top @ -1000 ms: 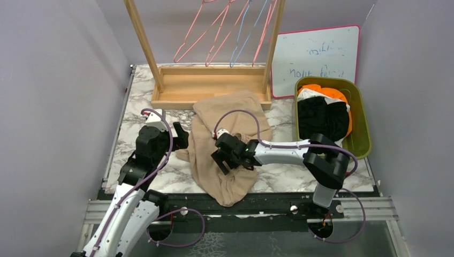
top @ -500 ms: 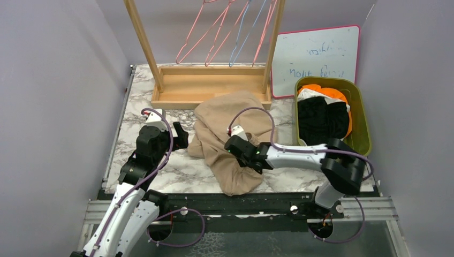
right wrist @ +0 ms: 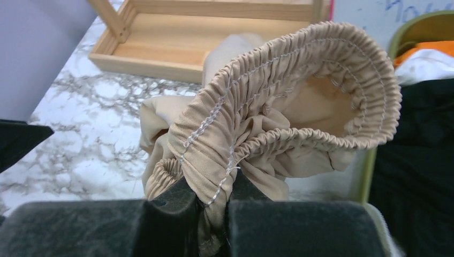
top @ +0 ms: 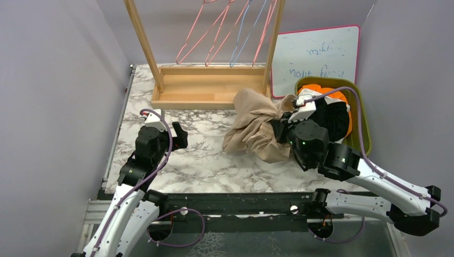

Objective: Remove the shorts from the hanger
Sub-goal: Pick up the shorts at the center of the board, then place the shorts in the basket.

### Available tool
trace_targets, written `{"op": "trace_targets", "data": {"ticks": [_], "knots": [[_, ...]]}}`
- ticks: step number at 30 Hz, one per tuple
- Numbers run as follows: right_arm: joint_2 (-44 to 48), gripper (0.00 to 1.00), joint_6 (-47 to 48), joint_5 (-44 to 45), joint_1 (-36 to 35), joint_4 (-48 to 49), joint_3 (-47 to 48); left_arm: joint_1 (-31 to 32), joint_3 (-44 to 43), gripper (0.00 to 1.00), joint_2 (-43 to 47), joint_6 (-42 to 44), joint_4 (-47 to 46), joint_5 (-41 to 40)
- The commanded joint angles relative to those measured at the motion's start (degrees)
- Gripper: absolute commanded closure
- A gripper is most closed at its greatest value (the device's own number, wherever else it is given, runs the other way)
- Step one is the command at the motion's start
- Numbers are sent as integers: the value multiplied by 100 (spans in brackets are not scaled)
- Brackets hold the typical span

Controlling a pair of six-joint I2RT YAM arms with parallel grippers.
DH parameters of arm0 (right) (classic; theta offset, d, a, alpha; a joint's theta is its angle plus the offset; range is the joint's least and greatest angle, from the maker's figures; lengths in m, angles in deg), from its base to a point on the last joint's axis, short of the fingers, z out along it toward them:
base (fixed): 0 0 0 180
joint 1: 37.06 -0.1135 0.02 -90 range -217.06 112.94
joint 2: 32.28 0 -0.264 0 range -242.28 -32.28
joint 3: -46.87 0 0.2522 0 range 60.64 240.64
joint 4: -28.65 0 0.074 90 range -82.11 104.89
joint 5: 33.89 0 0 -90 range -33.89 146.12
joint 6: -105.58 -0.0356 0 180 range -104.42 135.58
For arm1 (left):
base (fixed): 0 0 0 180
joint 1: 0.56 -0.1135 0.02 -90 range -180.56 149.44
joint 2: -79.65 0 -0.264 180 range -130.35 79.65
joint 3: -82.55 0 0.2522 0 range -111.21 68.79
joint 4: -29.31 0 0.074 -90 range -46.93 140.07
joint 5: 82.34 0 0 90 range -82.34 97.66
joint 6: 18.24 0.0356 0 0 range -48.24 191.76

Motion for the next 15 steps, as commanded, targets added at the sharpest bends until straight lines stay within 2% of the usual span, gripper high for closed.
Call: {"op": "trace_targets", "data": {"ticks": [1, 8, 13, 15], "knots": [[242, 99, -103, 997, -4, -722, 419, -36, 3, 8, 63, -40, -104, -75], [-53, 99, -119, 2642, 2, -1486, 1421, -36, 11, 8, 75, -49, -106, -69], [-153, 99, 1524, 3563, -3, -267, 1581, -37, 11, 8, 55, -41, -107, -70], [-92, 99, 2374, 3770, -5, 515, 1571, -36, 13, 8, 63, -46, -102, -86]]}}
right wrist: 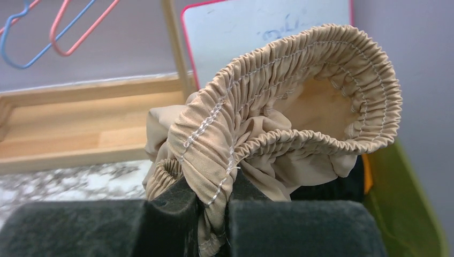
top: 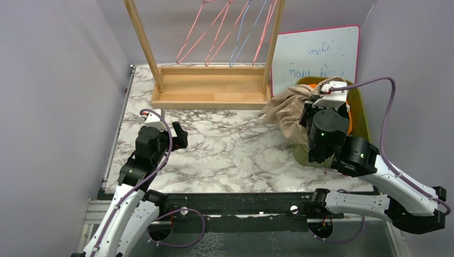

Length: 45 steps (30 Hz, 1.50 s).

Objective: Remove the shorts from the hanger
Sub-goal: Place the shorts in the basket.

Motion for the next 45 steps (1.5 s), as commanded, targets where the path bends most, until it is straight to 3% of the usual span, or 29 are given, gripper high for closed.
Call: {"op": "trace_targets", "data": {"ticks": [1, 6, 12, 18, 21, 24, 30, 36, 45], "knots": [[81, 99, 2043, 1126, -5, 1776, 144, -36, 19, 8, 50, -35, -106, -86], [267, 99, 3695, 1344, -2, 3351, 204, -36, 11, 8, 9, -32, -113, -63], [45, 99, 3838, 1437, 193, 2962, 452, -36, 11, 8, -18, -41, -108, -30], [-137, 99, 4181, 957, 1220, 3430, -163, -36, 29, 8, 34, -58, -109, 20], [-426, 99, 3409, 638, 2171, 2591, -193, -36, 35, 8, 34, -53, -109, 60], [-560, 99, 1200, -122, 3037, 245, 342, -36, 37, 8, 38, -45, -108, 79], [-835, 99, -317, -1386, 3659, -1044, -188, -36, 37, 8, 47, -56, -108, 106], [-1325, 99, -565, -2684, 4430, -497, -1351, -36, 43, 8, 43, -50, -117, 135], [-2695, 99, -1169, -3845, 5148, -124, -1710, -36, 55, 8, 131, -54, -118, 116]]}}
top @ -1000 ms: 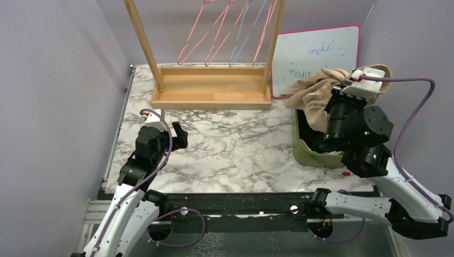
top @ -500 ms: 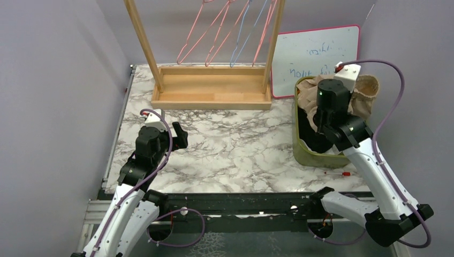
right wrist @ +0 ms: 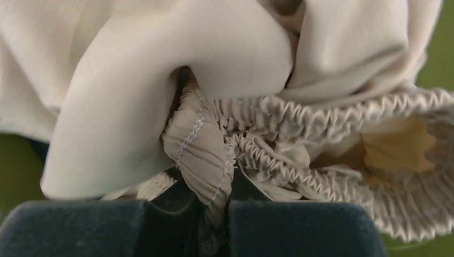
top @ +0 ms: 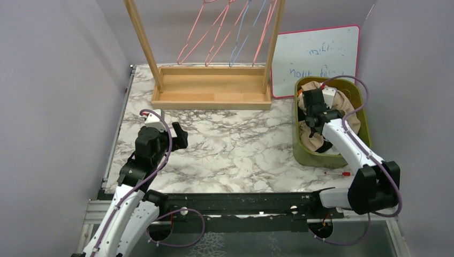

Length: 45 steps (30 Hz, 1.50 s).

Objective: Remove the shorts from the hanger
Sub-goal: Place the shorts in the basket.

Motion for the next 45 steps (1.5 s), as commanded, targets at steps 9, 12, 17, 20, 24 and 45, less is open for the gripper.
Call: {"op": "trace_targets", "data": {"ticks": [9, 12, 17, 20, 24, 45], "knots": [[586, 48, -206, -608, 214, -368, 628, -36, 46, 8, 110, -43, -125, 76], [1275, 20, -85, -649, 214, -285, 727, -38, 42, 8, 105, -43, -127, 83], [1931, 16, 39, -788, 212, -91, 849, -36, 40, 8, 80, -36, -126, 94], [1984, 20, 259, -796, 213, 400, 630, -36, 45, 8, 69, -43, -139, 111], [1243, 27, 395, -514, 214, 719, 469, -36, 46, 8, 65, -43, -135, 120], [718, 25, 365, -2268, 662, -46, 1199, -36, 47, 7, 39, -43, -135, 140]]}}
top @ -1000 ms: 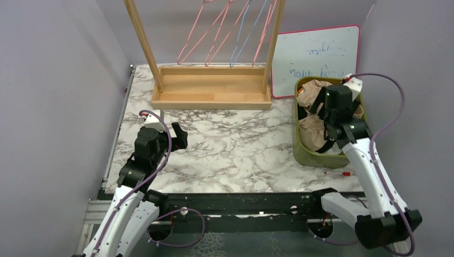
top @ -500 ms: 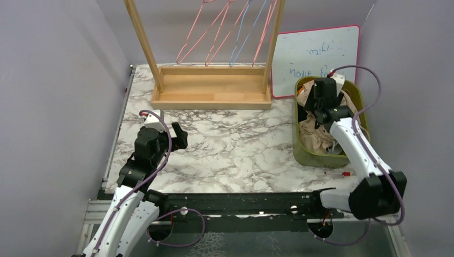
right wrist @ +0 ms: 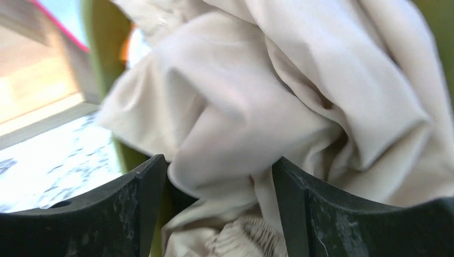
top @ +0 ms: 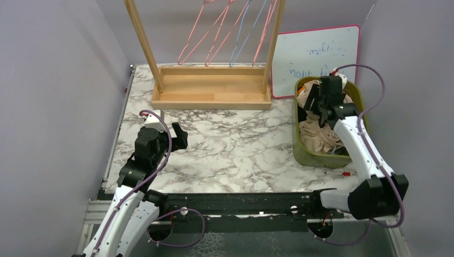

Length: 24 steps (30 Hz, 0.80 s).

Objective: Remove the shorts from the hanger
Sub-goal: Place the shorts in the basket, then reset both arms

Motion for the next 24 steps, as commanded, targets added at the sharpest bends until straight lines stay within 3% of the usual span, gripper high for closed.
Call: {"op": "trace_targets", "data": {"ticks": [1, 13, 16, 24], "knots": [[987, 24, 304, -1049, 26, 6, 267, -36, 18, 7, 3, -49, -144, 121], [2895, 8, 826, -4554, 28, 1378, -604, -36, -124, 1, 75, -400, -151, -739], [3104, 0, 746, -4951, 26, 1557, -764, -36, -334, 1, 82, -479, -8, -1220], [3364, 0, 667, -5289, 26, 1463, -1445, -36, -1298, 1, -111, -77, 551, -2187]]}}
